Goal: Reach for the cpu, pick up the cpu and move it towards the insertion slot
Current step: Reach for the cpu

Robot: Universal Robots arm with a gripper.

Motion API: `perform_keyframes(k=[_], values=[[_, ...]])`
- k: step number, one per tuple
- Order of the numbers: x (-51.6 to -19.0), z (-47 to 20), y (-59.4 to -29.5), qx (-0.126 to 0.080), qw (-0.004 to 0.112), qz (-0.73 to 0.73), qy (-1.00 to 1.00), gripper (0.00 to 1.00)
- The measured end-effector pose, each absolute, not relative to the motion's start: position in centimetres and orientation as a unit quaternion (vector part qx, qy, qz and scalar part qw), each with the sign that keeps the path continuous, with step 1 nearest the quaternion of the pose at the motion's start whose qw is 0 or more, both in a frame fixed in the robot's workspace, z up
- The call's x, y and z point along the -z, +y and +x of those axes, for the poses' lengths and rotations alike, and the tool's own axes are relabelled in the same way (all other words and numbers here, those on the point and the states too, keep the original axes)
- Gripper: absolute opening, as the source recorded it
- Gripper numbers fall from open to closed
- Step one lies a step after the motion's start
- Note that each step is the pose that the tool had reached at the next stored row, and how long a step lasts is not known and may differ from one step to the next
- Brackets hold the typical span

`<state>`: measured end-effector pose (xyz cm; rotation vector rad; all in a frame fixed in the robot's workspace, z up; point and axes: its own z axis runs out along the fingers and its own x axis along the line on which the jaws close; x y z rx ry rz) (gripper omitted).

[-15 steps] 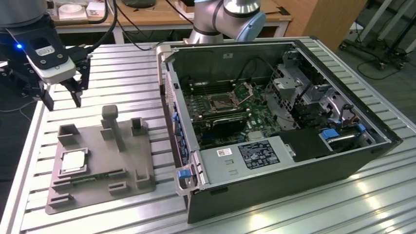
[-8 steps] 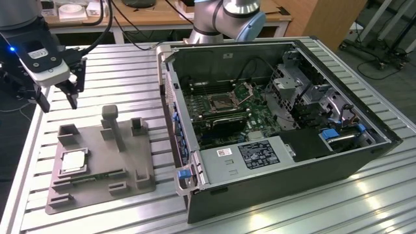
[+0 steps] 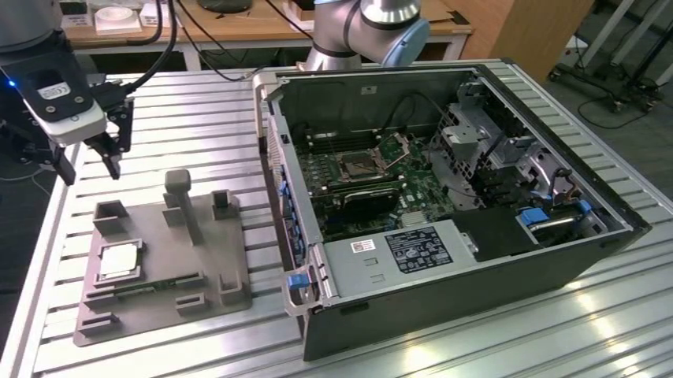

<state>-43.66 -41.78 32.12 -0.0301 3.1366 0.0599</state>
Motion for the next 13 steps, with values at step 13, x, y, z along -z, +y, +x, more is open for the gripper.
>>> perform_keyframes(k=[13], values=[[-31.62,-44.1,-42.02,-0.019,0.002,-0.01,1.0,0.53]])
